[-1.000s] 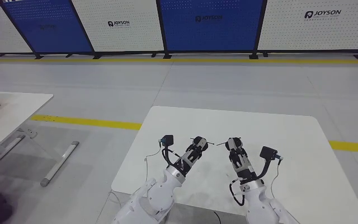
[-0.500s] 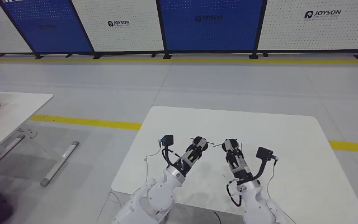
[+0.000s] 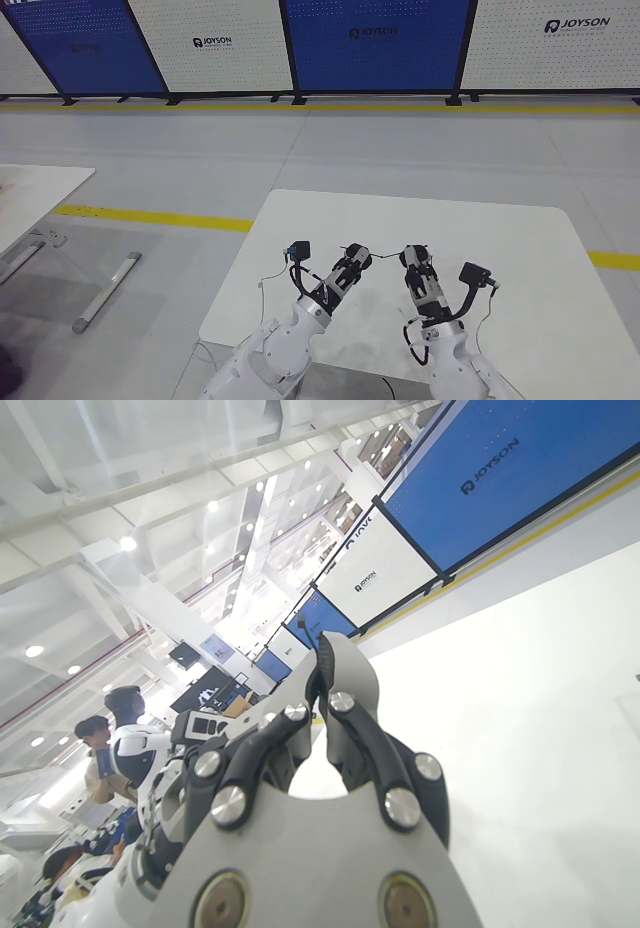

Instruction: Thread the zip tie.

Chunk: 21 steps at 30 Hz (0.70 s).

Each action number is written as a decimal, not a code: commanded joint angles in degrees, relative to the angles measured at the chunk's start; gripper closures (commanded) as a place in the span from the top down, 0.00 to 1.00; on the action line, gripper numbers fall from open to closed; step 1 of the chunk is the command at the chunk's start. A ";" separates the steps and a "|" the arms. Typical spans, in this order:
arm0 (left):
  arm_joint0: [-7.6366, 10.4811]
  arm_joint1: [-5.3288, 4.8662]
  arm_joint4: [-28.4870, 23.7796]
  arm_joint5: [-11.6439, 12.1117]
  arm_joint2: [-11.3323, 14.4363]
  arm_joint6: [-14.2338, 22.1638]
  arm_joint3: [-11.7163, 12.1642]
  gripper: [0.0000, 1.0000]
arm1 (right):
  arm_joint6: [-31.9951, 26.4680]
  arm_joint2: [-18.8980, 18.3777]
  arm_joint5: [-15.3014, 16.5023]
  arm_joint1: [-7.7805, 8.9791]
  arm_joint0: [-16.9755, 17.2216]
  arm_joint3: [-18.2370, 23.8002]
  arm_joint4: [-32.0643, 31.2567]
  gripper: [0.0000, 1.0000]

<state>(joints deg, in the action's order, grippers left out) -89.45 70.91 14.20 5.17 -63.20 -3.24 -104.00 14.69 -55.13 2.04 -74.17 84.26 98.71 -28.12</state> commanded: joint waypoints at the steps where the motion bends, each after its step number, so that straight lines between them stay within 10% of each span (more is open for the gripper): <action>1: 0.00 0.00 0.00 0.00 0.00 0.00 0.00 0.00 | -0.38 0.07 -0.26 -0.14 -0.16 -0.21 -0.23 0.00; 21: 0.00 0.00 0.00 0.00 0.00 0.00 0.00 0.00 | -1.51 -0.80 0.08 -1.34 -0.04 -1.45 -0.66 0.00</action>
<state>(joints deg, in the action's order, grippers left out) -89.45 70.91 14.20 5.17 -63.20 -3.24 -104.00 13.23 -55.93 2.09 -75.47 84.23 97.25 -28.76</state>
